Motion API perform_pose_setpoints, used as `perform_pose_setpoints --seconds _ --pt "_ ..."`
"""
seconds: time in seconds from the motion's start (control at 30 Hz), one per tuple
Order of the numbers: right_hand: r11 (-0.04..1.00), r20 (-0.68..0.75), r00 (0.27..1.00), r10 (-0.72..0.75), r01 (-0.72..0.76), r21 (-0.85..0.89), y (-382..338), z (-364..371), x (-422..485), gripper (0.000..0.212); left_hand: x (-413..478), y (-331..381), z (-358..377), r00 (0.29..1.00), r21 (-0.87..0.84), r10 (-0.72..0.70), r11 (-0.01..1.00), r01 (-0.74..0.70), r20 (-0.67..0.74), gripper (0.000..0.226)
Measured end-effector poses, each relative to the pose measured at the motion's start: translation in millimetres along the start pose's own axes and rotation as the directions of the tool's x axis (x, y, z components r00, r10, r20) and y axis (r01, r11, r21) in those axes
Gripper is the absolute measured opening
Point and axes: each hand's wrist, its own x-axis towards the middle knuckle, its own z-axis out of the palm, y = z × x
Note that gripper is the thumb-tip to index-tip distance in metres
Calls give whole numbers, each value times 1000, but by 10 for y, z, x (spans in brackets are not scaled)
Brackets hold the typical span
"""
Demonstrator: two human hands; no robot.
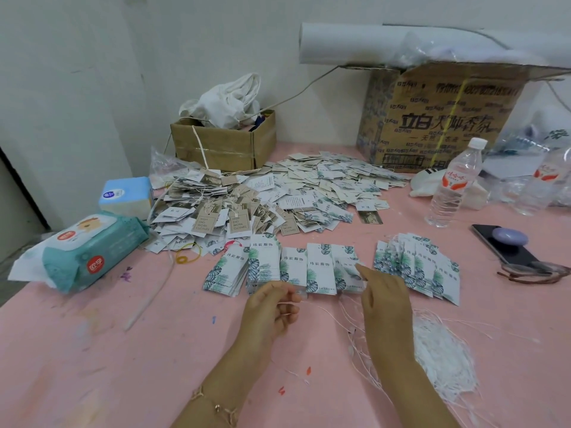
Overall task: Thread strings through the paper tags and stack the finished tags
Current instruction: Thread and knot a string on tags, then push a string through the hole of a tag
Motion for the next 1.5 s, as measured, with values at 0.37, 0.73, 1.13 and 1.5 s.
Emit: perform_pose_setpoints --seconds 0.37,0.73,1.13,1.5 --pt "921 -83 931 -356 365 138 -191 -6 -69 12 51 -48 14 991 129 30 991 -47 130 33" --pt "956 490 824 -284 285 74 -267 260 -157 66 124 42 -182 889 198 410 907 -372 -206 25" --pt "926 271 922 -275 330 -183 -356 440 -16 51 96 114 -183 899 129 396 917 -377 -186 20" --pt "985 -259 952 -162 171 14 -322 215 -8 16 57 106 -111 983 -1 166 986 -167 -75 14"
